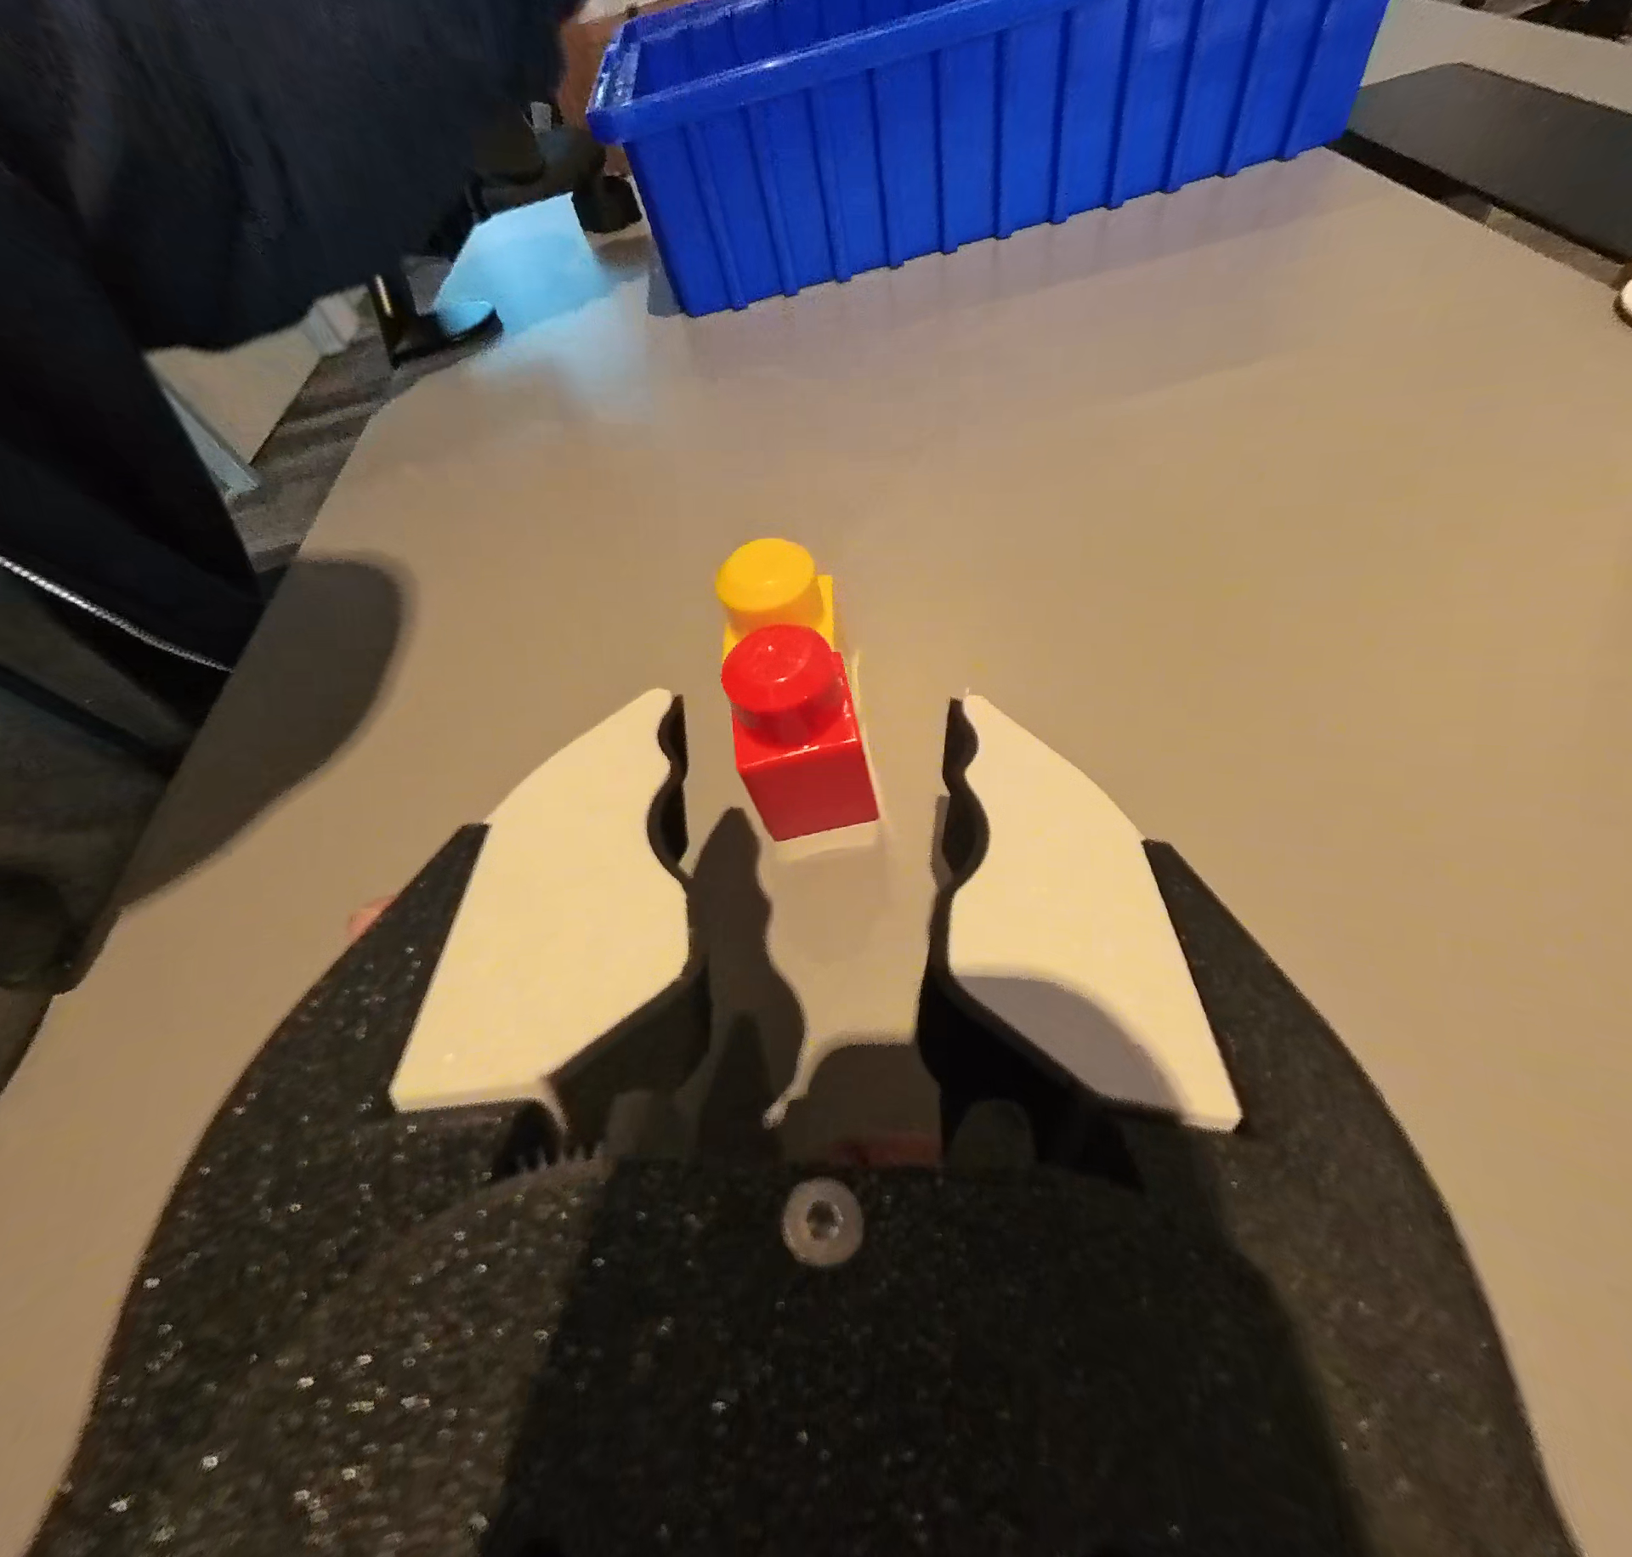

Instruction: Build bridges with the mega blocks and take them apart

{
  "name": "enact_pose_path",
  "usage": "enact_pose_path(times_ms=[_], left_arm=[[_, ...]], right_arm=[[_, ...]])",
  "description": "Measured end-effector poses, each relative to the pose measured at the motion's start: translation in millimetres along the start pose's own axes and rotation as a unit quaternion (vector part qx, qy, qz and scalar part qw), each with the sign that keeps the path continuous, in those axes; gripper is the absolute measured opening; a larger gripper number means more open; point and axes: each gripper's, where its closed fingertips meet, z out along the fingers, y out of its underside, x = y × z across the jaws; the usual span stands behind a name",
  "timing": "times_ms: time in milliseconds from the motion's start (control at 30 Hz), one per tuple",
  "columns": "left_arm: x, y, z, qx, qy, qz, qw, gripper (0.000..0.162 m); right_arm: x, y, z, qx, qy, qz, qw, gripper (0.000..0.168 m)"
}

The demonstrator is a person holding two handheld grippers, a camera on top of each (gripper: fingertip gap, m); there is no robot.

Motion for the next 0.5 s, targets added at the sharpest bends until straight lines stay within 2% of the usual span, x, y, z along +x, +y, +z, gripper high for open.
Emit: enact_pose_path(times_ms=[100,200,267,400,500], left_arm=[[-53.7,46.5,67.3,-0.126,-0.03,0.029,0.991,0.062],[-79.5,82.8,110.9,-0.229,-0.048,0.086,0.968,0.065],[-87.7,96.9,129.1,-0.276,-0.048,0.089,0.956,0.067],[-103.2,99.2,148.4,-0.297,-0.058,0.044,0.952,0.055],[-106.7,103.9,150.7,-0.331,-0.056,0.048,0.941,0.046]], right_arm=[[2.6,-0.3,-0.9,0.005,-0.001,0.014,1.0,0.055],[5.6,-1.5,-2.3,0.011,-0.006,0.033,0.999,0.05],[7.5,-3.0,-3.7,0.018,-0.013,0.05,0.998,0.048],[9.1,-6.2,-6.9,0.034,-0.03,0.073,0.996,0.045],[7.1,-5.3,-5.9,0.029,-0.041,0.076,0.996,0.044]])
